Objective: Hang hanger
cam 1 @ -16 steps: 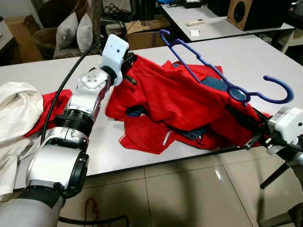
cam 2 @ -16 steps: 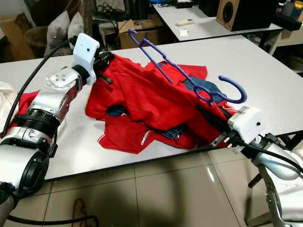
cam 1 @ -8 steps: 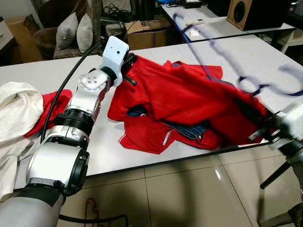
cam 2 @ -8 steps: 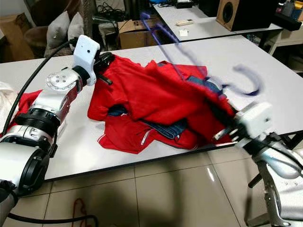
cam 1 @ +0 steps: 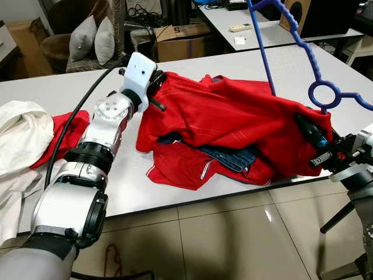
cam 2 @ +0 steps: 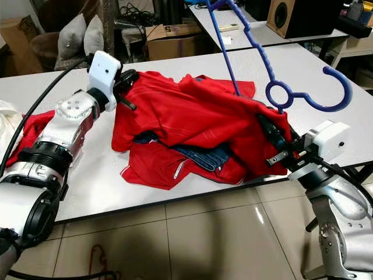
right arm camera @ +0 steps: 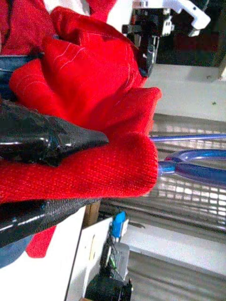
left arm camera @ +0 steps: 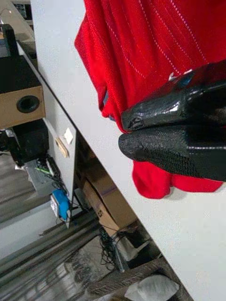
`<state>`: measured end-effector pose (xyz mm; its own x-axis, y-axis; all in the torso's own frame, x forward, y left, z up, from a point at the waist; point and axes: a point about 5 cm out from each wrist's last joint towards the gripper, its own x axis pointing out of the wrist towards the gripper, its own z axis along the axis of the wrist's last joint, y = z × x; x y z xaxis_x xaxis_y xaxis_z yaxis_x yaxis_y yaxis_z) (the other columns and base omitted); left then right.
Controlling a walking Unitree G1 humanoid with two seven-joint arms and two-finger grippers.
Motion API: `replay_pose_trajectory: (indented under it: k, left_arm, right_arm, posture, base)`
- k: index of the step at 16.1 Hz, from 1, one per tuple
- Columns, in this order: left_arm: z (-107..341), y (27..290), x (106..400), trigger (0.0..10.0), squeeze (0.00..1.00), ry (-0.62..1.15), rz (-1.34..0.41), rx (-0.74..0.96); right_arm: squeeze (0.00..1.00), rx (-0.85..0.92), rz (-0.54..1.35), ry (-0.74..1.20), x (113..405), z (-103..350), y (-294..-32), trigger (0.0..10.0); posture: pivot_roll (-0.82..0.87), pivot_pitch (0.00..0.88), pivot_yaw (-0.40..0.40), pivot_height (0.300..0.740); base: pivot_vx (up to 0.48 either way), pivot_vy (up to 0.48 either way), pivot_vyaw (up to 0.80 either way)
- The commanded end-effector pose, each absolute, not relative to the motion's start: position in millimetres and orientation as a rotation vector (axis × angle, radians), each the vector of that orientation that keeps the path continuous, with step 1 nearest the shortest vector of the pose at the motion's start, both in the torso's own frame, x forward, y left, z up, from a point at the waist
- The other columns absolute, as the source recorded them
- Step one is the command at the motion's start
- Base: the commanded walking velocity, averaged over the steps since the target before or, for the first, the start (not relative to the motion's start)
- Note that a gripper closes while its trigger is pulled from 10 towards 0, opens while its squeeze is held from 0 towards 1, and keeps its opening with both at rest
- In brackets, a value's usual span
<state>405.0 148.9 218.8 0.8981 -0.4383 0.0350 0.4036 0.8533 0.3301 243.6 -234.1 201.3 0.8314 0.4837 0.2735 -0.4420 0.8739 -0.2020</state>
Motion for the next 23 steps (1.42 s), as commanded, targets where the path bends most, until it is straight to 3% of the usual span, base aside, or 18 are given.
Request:
replay_pose_trajectory:
  k: [1, 2, 3, 4, 5, 10, 14, 17, 20, 22, 23]
  left_arm:
    - [217, 194, 404, 0.0, 0.00, -0.066, -0.267, 0.307]
    - [214, 193, 403, 1.8, 0.00, -0.060, -0.270, 0.313]
    - [208, 190, 401, 10.0, 0.00, -0.052, -0.304, 0.303]
    - [205, 189, 399, 10.0, 0.59, -0.041, -0.319, 0.298]
    - [200, 190, 397, 10.0, 1.00, -0.025, -0.338, 0.306]
    - [180, 199, 376, 10.0, 1.00, 0.017, -0.481, 0.284]
    - [199, 159, 360, 10.0, 1.00, -0.101, -0.756, 0.205]
    - [183, 123, 341, 10.0, 1.00, 0.010, -0.934, 0.117]
    - [164, 112, 328, 10.0, 1.00, 0.097, -0.973, 0.189]
    - [165, 108, 322, 10.0, 0.98, 0.106, -0.985, 0.148]
    - [167, 104, 320, 10.0, 0.93, 0.100, -0.983, 0.124]
  right_arm:
    - [0.00, -0.151, 0.390, -0.344, 237, 208, -258, 0.0]
    - [0.00, -0.170, 0.407, -0.333, 237, 207, -256, 0.0]
    - [0.00, -0.177, 0.417, -0.326, 237, 207, -254, 0.0]
    - [0.00, -0.187, 0.424, -0.321, 236, 206, -253, 0.0]
    - [0.00, -0.196, 0.431, -0.314, 235, 205, -251, 0.0]
    - [0.00, -0.209, 0.462, -0.287, 231, 198, -245, 0.0]
    - [0.00, -0.217, 0.526, -0.241, 230, 194, -243, 0.0]
    - [0.00, -0.223, 0.534, -0.239, 231, 194, -243, 0.0]
    - [0.00, -0.229, 0.551, -0.236, 231, 194, -239, 0.0]
    - [0.00, -0.228, 0.553, -0.235, 231, 193, -239, 0.0]
    - [0.00, -0.227, 0.555, -0.233, 231, 192, -239, 0.0]
  posture:
    - [-0.10, 0.000, 0.100, 0.740]
    - [-0.10, 0.000, 0.101, 0.740]
    - [-0.10, 0.000, 0.104, 0.740]
    - [-0.11, 0.000, 0.107, 0.740]
    - [-0.11, 0.000, 0.113, 0.740]
    - [-0.11, 0.000, 0.114, 0.740]
    - [-0.09, 0.000, 0.106, 0.740]
    - [-0.10, 0.000, 0.115, 0.740]
    - [-0.11, 0.000, 0.121, 0.740]
    - [-0.10, 0.000, 0.119, 0.740]
    - [-0.10, 0.000, 0.117, 0.740]
  base:
    - [0.000, 0.000, 0.00]
    - [0.000, 0.000, 0.00]
    - [0.000, 0.000, 0.00]
    - [0.000, 0.000, 0.00]
    - [0.000, 0.000, 0.00]
    - [0.000, 0.000, 0.00]
    - [0.000, 0.000, 0.00]
    - [0.000, 0.000, 0.00]
    - [0.000, 0.000, 0.00]
    - [0.000, 0.000, 0.00]
    - [0.000, 0.000, 0.00]
